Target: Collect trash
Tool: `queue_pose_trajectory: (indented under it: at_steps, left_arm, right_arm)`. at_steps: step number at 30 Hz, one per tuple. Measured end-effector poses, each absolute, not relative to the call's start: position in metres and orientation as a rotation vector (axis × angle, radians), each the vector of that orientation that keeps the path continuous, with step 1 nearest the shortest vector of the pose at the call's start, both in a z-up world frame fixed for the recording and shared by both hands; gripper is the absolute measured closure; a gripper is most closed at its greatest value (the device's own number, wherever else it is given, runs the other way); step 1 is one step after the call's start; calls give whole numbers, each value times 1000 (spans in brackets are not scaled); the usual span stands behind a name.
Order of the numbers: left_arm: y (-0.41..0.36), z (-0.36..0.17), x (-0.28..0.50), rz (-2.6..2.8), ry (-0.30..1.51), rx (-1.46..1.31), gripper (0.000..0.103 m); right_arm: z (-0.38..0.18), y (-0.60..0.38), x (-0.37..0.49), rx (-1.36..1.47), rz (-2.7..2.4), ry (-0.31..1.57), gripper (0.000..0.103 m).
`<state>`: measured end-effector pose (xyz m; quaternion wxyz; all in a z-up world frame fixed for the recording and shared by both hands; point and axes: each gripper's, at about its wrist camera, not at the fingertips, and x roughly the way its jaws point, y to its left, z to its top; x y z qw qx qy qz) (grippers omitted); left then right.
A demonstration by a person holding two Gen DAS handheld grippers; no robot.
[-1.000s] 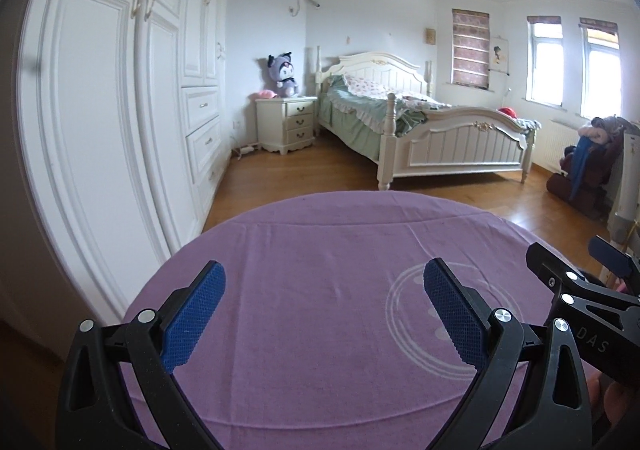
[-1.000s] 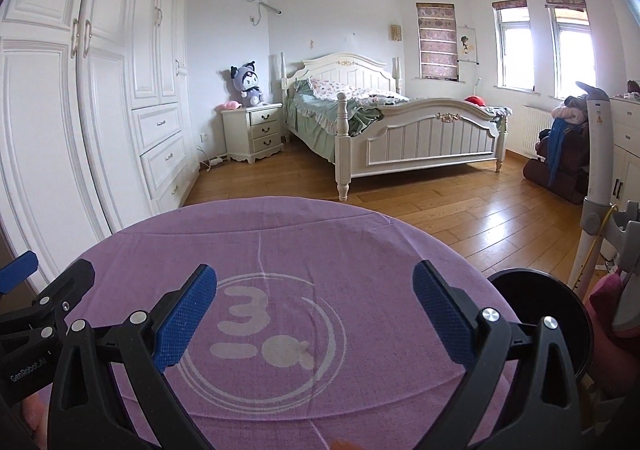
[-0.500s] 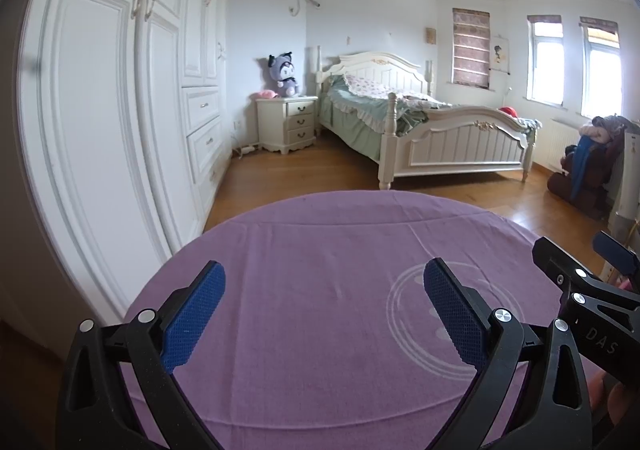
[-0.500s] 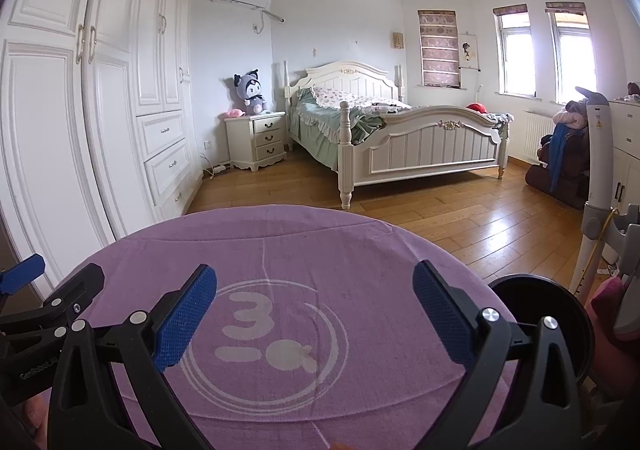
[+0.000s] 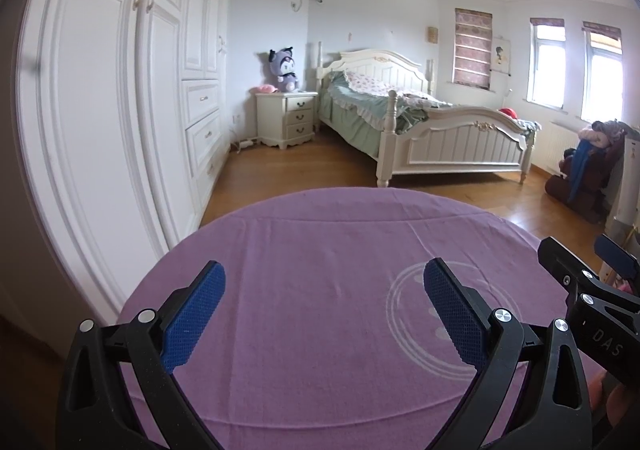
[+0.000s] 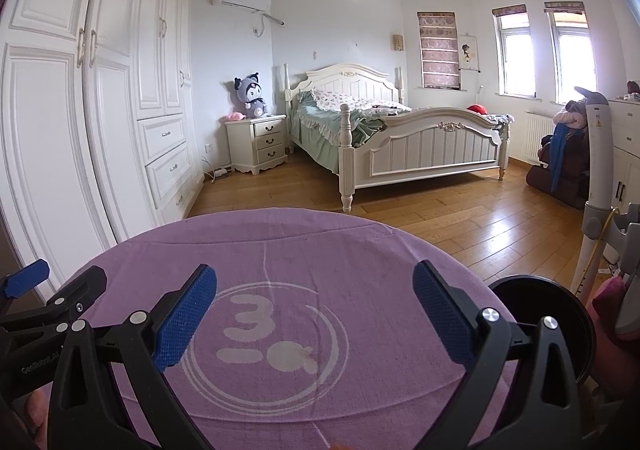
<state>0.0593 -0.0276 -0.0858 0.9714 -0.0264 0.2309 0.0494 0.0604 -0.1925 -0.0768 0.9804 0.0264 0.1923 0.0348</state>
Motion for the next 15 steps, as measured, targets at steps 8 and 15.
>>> queue_pose_trajectory:
  at_steps: [8, 15]
  left_arm:
    - [-28, -89, 61, 96, 475, -49, 5]
    - [-32, -90, 61, 93, 480, -46, 5]
  right_arm:
    - [-76, -196, 59, 69, 67, 383, 5]
    - [-77, -196, 60, 73, 65, 391, 5]
